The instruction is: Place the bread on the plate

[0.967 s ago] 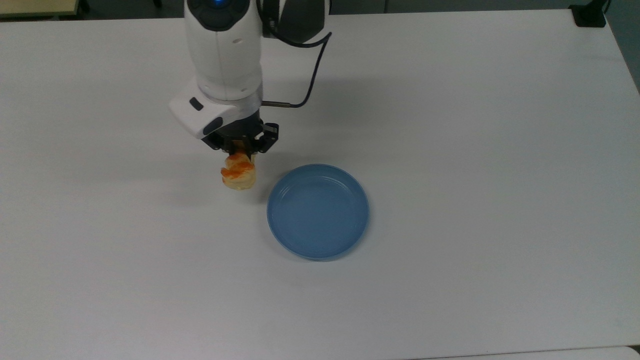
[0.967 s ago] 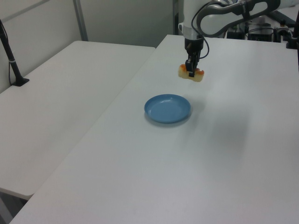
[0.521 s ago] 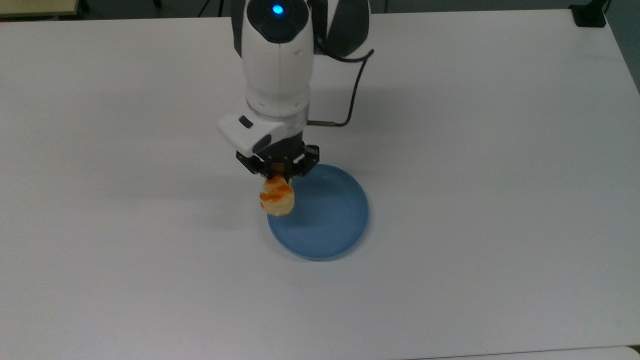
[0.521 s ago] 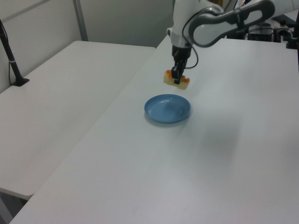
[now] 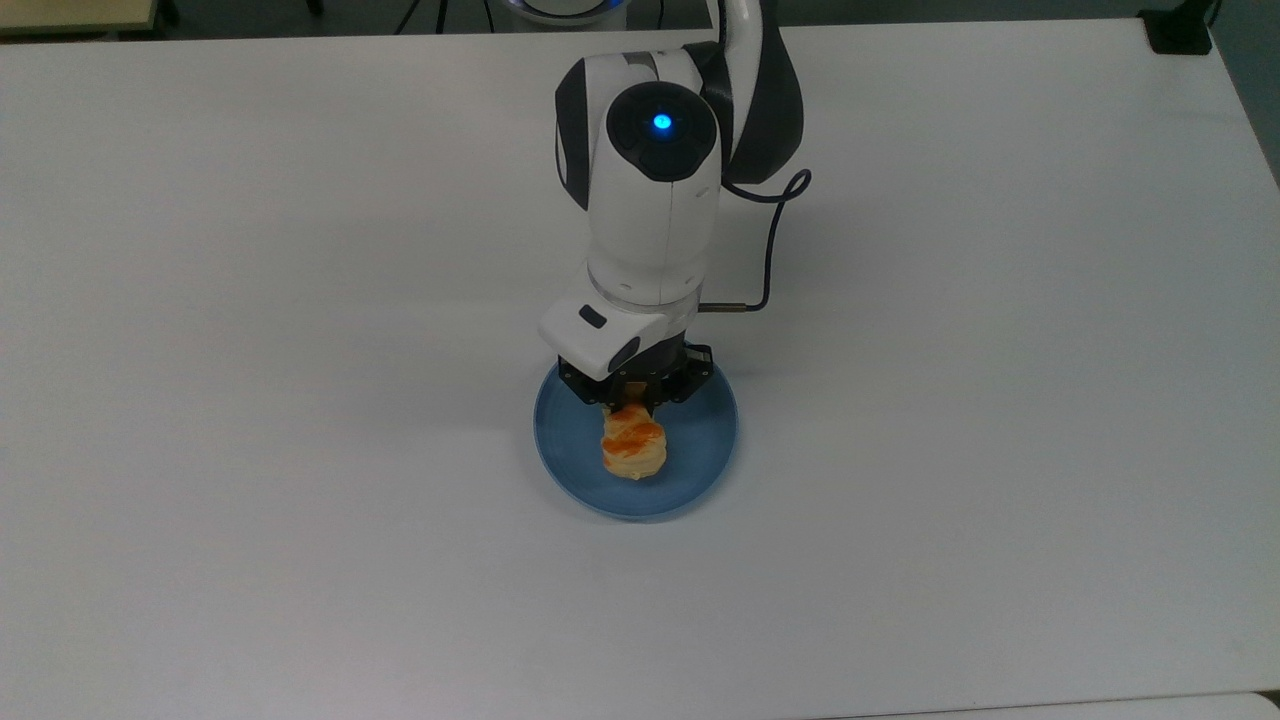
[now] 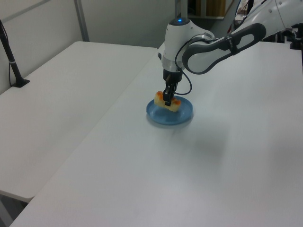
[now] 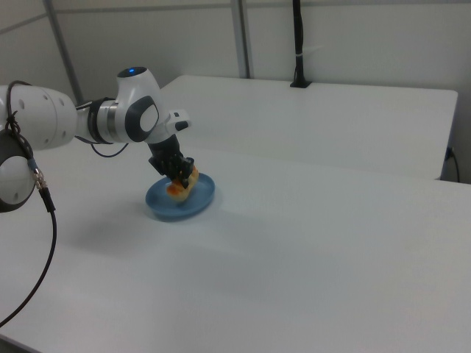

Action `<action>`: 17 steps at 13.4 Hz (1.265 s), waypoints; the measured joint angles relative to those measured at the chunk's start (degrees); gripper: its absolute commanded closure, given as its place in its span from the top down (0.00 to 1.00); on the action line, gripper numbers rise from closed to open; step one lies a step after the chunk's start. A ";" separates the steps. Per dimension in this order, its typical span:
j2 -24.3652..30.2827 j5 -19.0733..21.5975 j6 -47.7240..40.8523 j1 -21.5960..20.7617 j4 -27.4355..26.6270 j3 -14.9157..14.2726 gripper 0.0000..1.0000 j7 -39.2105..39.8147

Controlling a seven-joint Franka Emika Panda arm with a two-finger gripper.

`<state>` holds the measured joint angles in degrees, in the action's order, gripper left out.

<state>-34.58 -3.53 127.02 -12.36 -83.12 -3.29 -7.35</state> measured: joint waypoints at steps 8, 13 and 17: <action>-2.24 -0.01 0.00 0.00 0.16 0.71 1.00 0.22; 2.78 -0.01 -3.20 0.33 2.19 0.70 1.00 0.21; 11.79 -0.01 -16.83 1.59 1.73 0.61 1.00 0.22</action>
<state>-22.79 -3.54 110.19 -10.77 -81.39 -2.68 -7.14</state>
